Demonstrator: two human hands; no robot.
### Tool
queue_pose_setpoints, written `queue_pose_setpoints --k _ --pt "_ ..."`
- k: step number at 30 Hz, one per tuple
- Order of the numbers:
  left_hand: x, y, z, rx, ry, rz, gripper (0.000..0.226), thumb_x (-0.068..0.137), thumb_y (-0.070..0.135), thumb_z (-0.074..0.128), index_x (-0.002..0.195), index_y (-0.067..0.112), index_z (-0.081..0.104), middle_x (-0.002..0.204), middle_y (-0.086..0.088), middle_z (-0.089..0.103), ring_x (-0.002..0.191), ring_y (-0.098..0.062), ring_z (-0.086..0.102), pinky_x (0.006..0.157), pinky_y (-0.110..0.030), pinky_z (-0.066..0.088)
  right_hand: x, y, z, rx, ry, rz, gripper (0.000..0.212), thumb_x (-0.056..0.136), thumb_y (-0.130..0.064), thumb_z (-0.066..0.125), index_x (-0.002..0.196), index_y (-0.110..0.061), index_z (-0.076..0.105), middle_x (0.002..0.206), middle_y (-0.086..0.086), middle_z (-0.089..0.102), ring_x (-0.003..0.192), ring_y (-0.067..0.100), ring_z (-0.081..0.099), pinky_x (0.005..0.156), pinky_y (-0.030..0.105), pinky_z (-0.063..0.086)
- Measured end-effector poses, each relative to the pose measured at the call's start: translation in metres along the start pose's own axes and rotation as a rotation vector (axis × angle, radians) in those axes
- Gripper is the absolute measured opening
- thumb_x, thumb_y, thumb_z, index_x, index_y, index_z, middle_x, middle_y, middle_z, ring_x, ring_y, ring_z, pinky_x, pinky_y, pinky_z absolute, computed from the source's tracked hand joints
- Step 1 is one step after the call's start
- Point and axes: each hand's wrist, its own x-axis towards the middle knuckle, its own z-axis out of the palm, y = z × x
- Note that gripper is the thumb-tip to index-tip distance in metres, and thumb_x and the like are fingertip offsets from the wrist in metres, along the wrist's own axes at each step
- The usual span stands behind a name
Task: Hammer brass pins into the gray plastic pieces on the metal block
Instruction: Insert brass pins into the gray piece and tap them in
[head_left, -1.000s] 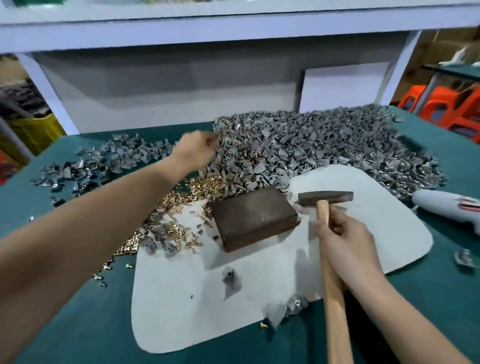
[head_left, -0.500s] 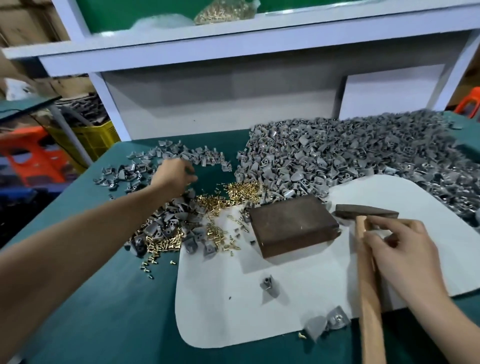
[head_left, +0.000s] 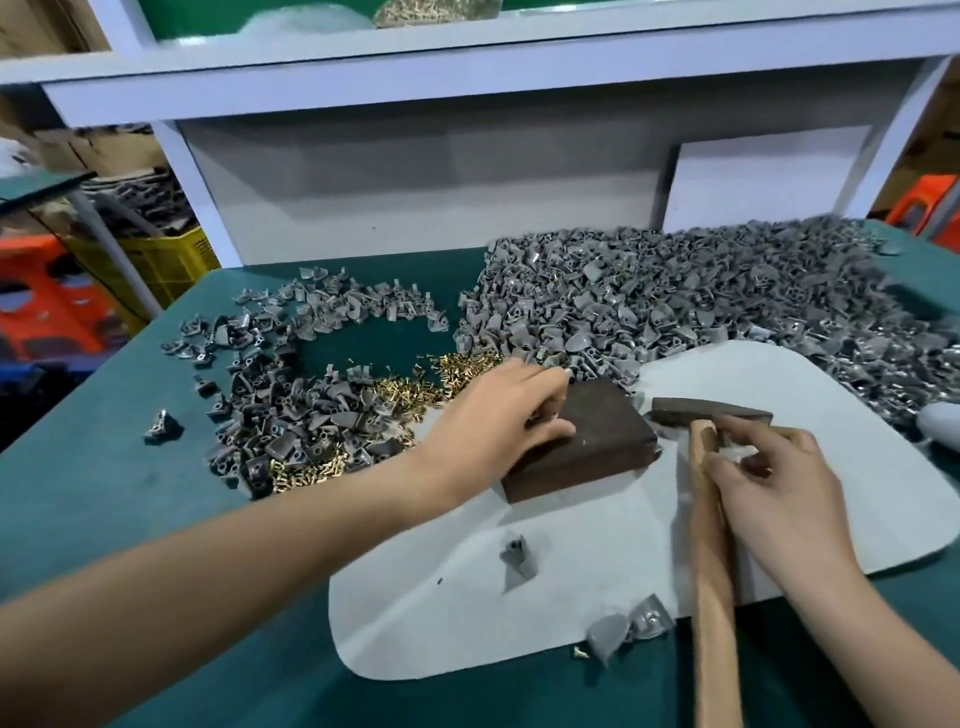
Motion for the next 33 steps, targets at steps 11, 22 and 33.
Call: queue_pose_setpoints --k 11,22,33 --pt "-0.042 -0.002 -0.003 0.179 0.091 0.245 0.024 0.093 0.027 0.055 0.093 0.009 0.071 0.105 -0.006 0.07 0.087 -0.022 0.065 0.071 -0.036 0.056 0.0 -0.001 0.0 0.022 -0.017 0.012 0.039 0.087 -0.014 0.061 0.125 -0.022 0.062 0.111 0.005 0.05 0.094 0.024 0.055 0.086 0.032 0.041" --pt "-0.048 -0.06 -0.014 0.211 -0.262 -0.425 0.034 0.097 0.021 0.054 0.13 0.014 0.057 0.132 -0.004 0.054 0.118 -0.025 0.054 0.1 -0.036 0.046 -0.003 0.001 0.002 0.029 0.023 -0.026 0.039 0.088 -0.016 0.06 0.126 -0.023 0.06 0.113 0.006 0.052 0.085 0.018 0.052 0.079 0.023 0.034" --pt "-0.045 -0.054 -0.022 0.209 -0.089 -0.372 0.007 0.093 0.009 0.054 0.095 0.012 0.061 0.098 -0.001 0.057 0.081 -0.02 0.059 0.074 -0.04 0.052 -0.011 -0.01 0.0 0.088 0.113 -0.126 0.038 0.088 -0.009 0.062 0.125 -0.015 0.061 0.11 0.002 0.049 0.103 0.024 0.054 0.091 0.034 0.042"
